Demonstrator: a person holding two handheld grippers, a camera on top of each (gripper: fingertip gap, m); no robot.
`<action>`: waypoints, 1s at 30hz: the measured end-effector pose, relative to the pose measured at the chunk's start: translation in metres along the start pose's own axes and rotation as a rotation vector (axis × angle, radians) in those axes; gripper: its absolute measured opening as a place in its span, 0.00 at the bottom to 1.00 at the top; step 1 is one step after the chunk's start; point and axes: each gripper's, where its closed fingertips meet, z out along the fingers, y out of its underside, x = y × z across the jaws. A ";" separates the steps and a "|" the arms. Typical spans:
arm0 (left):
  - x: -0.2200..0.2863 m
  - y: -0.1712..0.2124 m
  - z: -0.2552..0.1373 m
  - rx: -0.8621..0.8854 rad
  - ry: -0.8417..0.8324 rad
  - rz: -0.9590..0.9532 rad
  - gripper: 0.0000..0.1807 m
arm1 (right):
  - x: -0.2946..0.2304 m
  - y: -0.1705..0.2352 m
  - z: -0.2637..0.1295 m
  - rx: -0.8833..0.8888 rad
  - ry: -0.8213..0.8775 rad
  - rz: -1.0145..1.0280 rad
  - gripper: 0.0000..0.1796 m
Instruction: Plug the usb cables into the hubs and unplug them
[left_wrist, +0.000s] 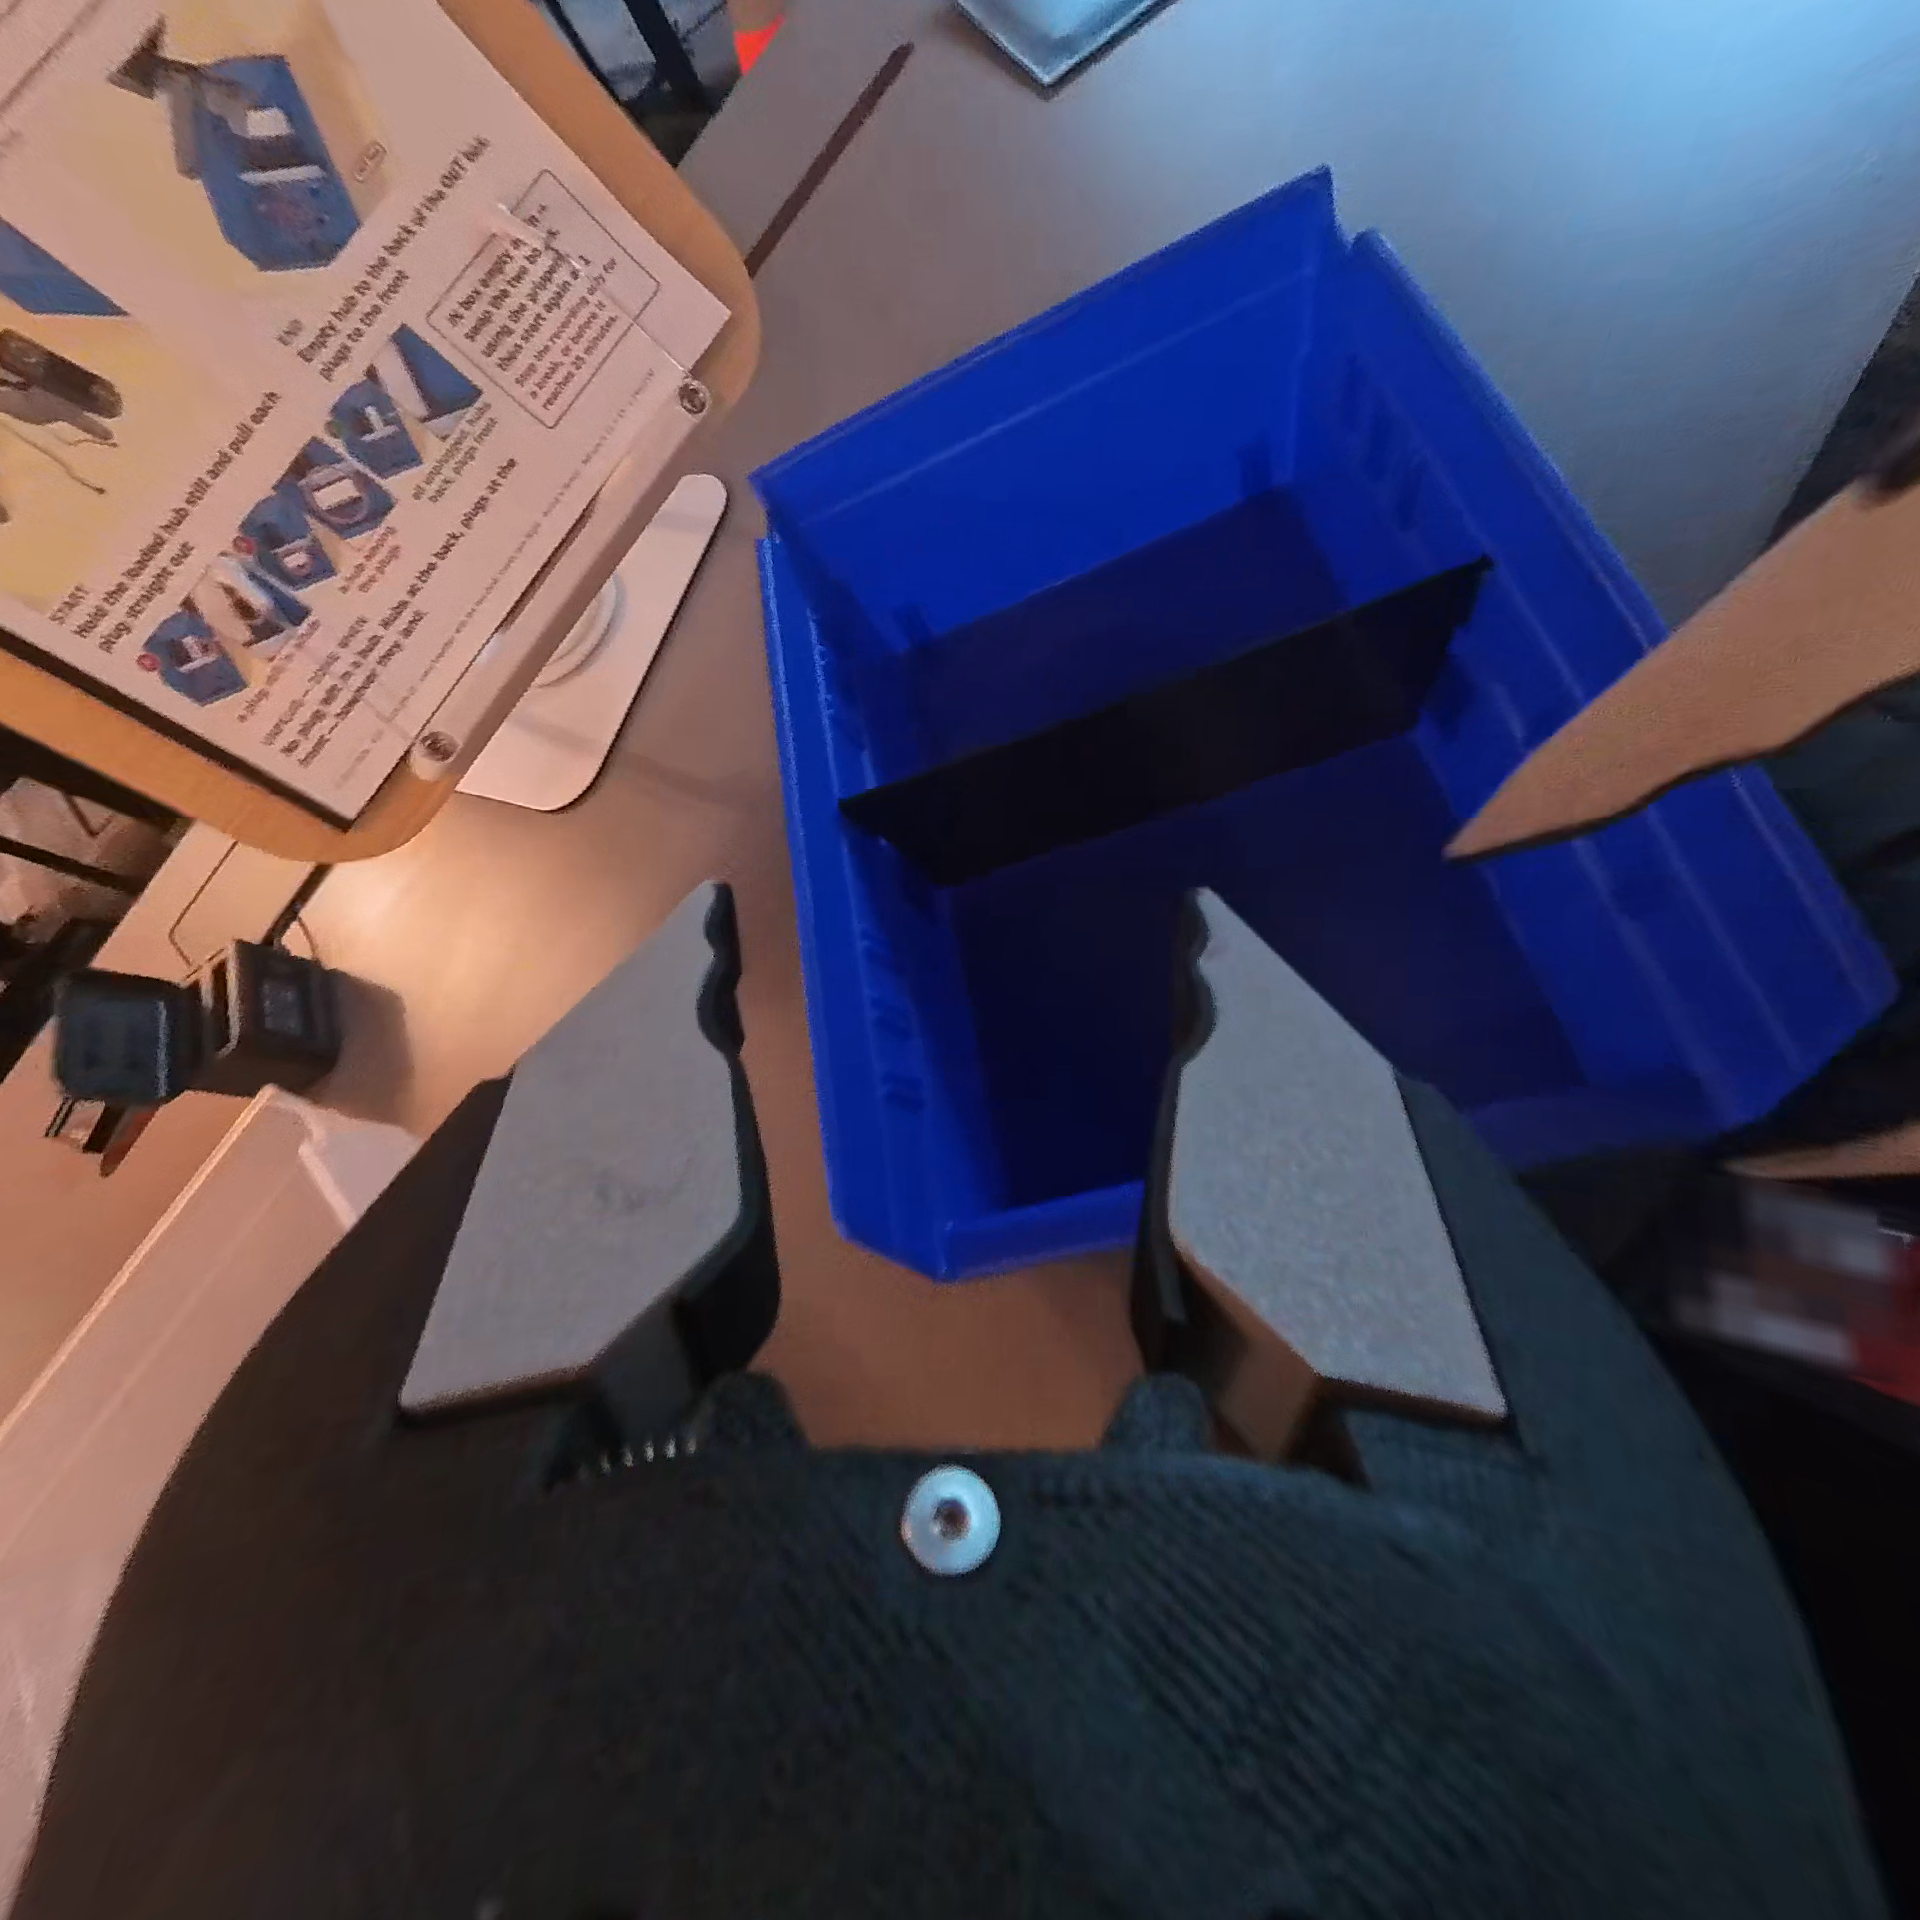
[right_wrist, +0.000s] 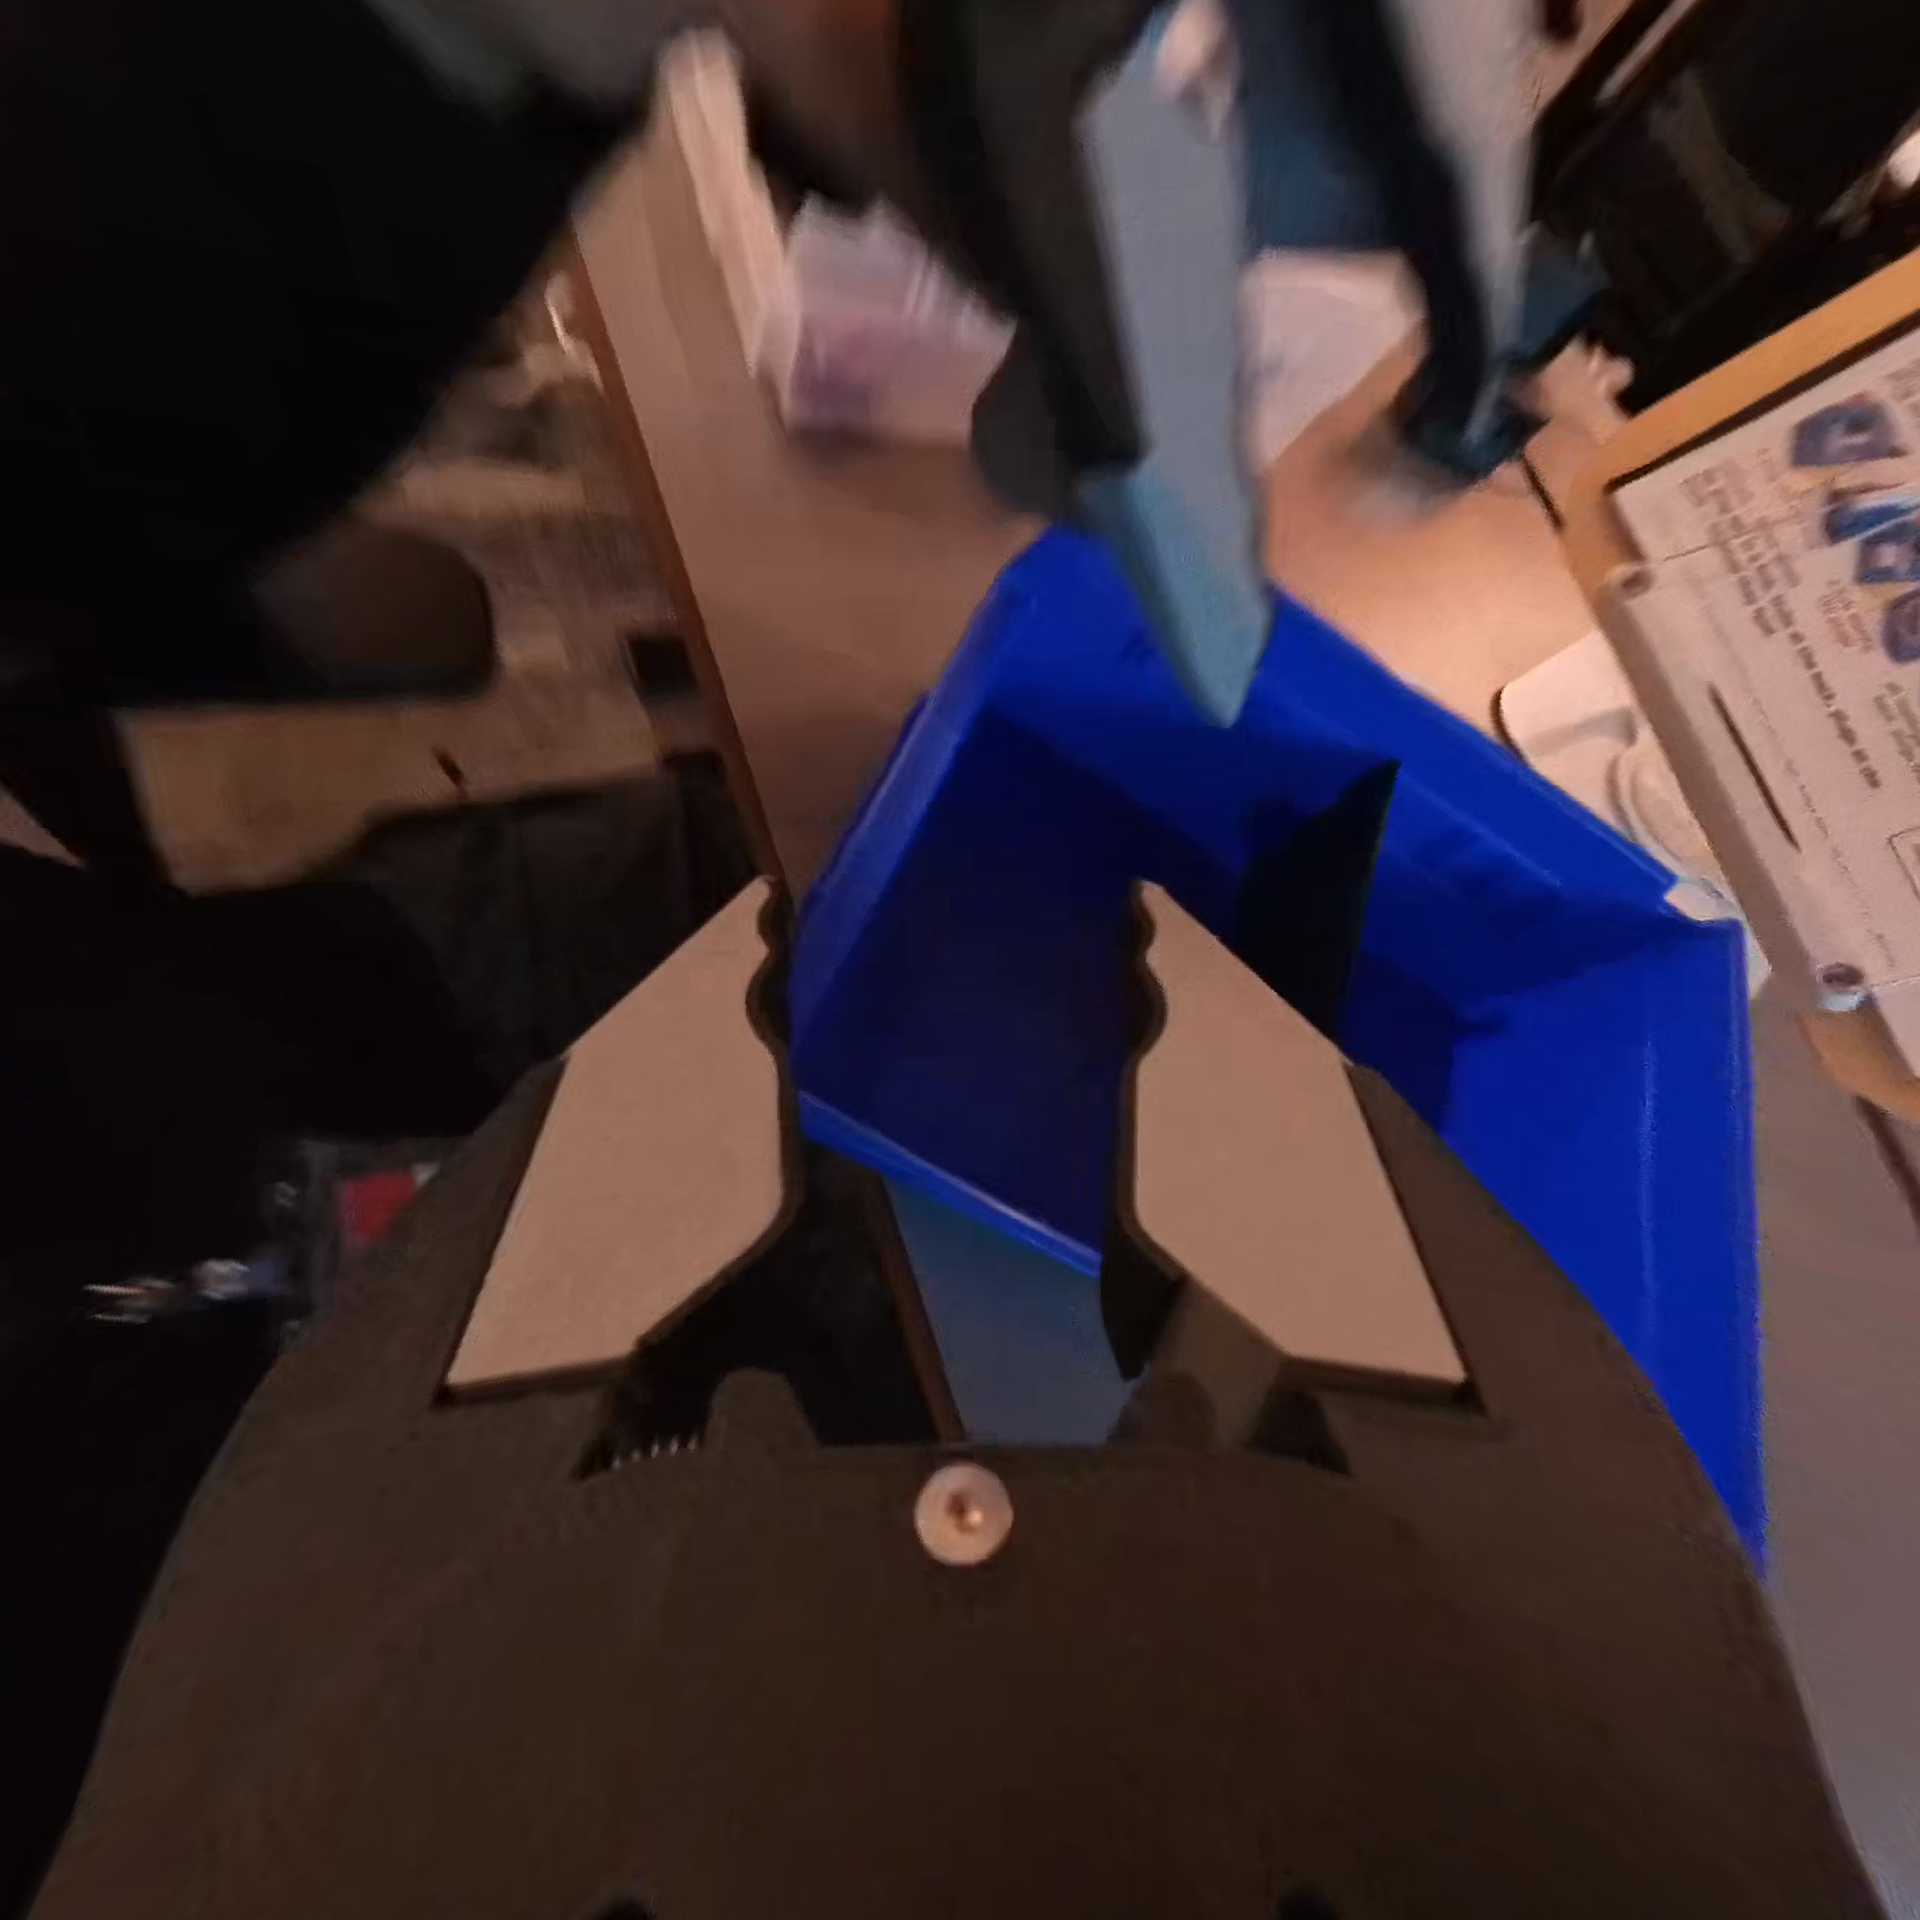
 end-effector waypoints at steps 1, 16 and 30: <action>-0.003 0.001 -0.007 0.008 -0.012 -0.009 0.45 | -0.002 0.009 0.013 -0.071 0.025 -0.052 0.36; -0.025 0.062 -0.073 -0.079 -0.197 -0.175 0.44 | 0.024 0.135 -0.017 -0.570 -0.289 0.019 0.19; -0.021 0.022 -0.016 -0.001 -0.104 -0.131 0.44 | 0.134 0.129 -0.121 -0.130 0.180 0.487 0.19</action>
